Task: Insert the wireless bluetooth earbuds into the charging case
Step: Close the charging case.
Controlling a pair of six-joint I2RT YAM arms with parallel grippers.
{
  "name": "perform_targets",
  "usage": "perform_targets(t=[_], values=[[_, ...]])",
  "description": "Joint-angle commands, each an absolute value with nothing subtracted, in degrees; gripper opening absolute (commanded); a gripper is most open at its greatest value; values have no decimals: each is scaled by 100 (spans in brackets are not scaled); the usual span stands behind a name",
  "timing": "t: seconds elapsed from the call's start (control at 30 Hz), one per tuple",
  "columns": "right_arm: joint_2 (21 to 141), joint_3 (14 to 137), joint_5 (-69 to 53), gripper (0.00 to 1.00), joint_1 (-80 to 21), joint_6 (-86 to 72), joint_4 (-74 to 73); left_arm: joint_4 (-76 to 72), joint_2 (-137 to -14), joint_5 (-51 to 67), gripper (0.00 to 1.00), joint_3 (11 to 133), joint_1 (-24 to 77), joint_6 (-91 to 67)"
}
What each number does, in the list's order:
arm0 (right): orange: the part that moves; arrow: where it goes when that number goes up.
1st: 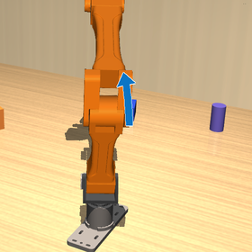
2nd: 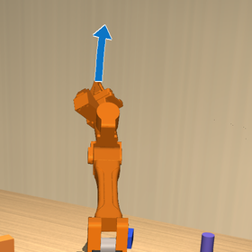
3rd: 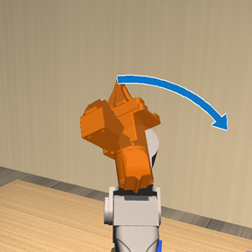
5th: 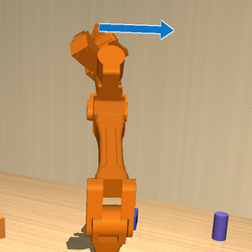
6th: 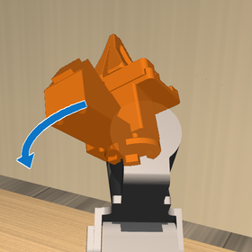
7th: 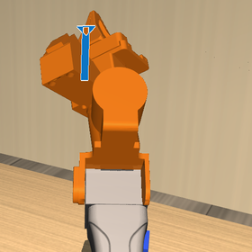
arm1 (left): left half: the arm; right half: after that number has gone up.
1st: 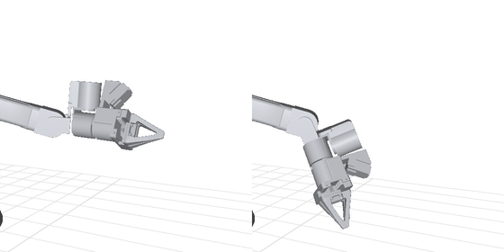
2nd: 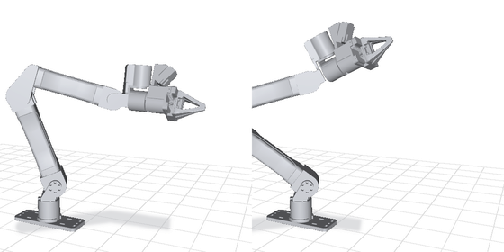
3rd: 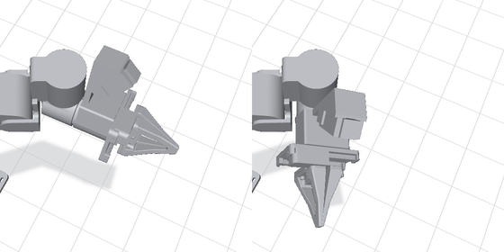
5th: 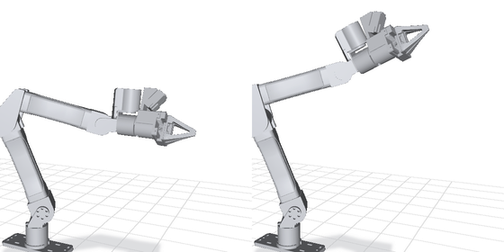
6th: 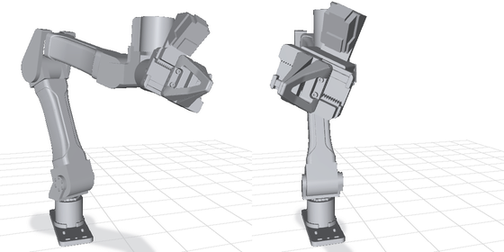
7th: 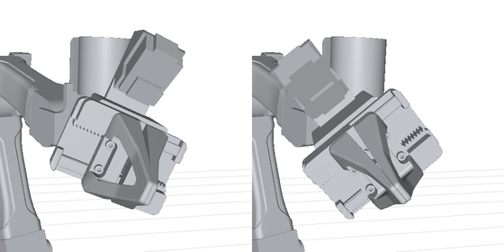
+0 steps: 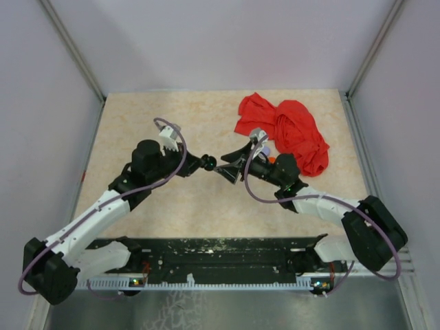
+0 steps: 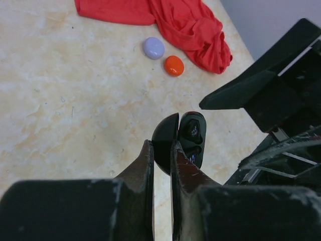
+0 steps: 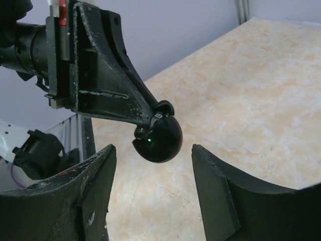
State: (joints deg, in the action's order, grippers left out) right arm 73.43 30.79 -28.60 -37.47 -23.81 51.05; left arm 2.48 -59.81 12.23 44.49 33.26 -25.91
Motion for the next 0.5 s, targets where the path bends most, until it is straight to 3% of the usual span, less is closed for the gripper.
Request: perform_targets(t=[0.0,0.47], values=[[7567,3161,-3382,62,-3561,-3167,6289,-416,-5664,1512,0,4301,3288,-2752],[8510,3198,-4133,51,-3322,-4628,8374,-1082,-5495,2080,0,4049,3278,-2995]])
